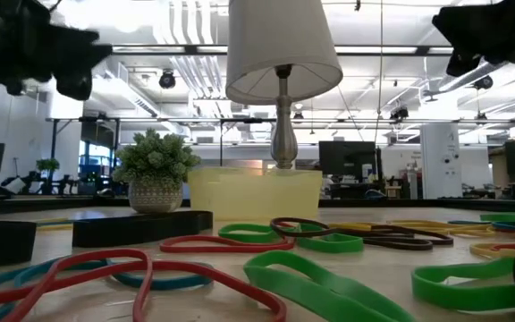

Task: Pick and place rubber bands into bin
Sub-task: Put the black rubber band into the yellow bin

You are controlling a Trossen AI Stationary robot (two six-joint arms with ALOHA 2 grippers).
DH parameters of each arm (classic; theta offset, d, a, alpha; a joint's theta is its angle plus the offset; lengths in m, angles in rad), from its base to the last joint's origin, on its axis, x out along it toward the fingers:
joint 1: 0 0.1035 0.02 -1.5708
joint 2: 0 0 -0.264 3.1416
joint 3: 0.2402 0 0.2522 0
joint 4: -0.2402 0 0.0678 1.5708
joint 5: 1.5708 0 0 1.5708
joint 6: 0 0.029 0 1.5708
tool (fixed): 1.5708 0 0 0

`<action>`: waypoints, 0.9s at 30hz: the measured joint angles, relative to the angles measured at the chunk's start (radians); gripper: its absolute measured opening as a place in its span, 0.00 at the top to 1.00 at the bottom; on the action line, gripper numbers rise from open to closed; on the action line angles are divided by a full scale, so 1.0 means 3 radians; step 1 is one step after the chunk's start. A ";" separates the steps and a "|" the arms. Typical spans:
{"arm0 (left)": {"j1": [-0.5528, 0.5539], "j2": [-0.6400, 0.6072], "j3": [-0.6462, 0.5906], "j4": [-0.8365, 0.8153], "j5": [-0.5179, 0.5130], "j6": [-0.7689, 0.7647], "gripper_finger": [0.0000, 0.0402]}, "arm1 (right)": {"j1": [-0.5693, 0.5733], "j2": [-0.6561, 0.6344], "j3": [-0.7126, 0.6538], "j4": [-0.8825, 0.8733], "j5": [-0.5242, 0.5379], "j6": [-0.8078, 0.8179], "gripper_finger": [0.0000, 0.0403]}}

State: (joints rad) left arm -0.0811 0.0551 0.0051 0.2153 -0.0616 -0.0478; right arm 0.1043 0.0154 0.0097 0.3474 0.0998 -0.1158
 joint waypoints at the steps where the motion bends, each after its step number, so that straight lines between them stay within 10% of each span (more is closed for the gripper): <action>1: 0.0000 -0.0001 0.0000 0.0103 0.0001 -0.0037 0.68 | 0.0000 0.0000 0.0000 0.0063 -0.0010 -0.0022 0.82; 15: -0.0003 0.0380 0.0182 0.0770 0.0625 0.0099 0.68 | 0.0000 0.0200 0.0000 0.1181 -0.0585 0.0117 0.82; 27: -0.0001 0.1238 0.0431 0.0723 0.0074 0.0979 0.68 | 0.0001 0.0940 0.0000 0.1221 -0.0595 -0.0165 0.82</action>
State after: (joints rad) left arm -0.0814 0.4266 0.1344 0.4323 -0.0395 0.2458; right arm 0.1047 0.2973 0.0097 0.7137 -0.0787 -0.1654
